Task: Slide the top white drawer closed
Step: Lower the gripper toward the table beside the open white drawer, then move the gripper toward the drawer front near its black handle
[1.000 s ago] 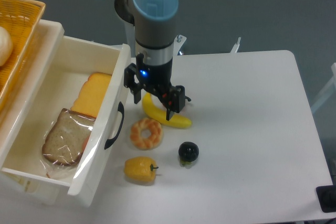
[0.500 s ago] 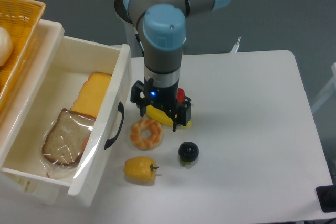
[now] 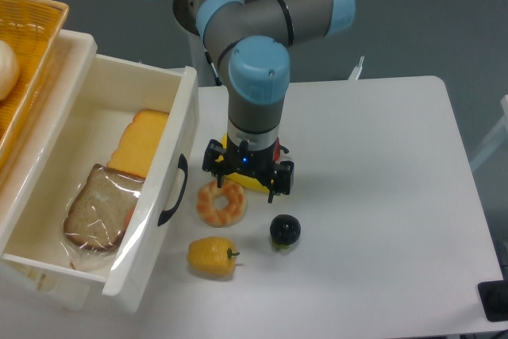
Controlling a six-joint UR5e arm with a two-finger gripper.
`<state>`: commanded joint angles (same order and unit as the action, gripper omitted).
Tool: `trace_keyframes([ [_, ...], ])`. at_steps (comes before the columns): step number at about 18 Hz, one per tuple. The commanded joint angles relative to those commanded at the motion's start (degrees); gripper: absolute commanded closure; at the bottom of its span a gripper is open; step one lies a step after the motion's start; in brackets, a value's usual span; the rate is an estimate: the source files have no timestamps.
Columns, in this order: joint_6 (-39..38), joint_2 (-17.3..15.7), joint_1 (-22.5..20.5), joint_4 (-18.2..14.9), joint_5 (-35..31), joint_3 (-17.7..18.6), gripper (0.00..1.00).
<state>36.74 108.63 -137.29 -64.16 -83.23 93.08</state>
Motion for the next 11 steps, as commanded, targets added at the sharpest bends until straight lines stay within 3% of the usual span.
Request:
trace_keyframes([
  [7,-1.2,3.6,-0.2,-0.2,1.0,-0.3,0.00],
  [11,-2.6,5.0,-0.9,-0.3,7.7,-0.6,0.00],
])
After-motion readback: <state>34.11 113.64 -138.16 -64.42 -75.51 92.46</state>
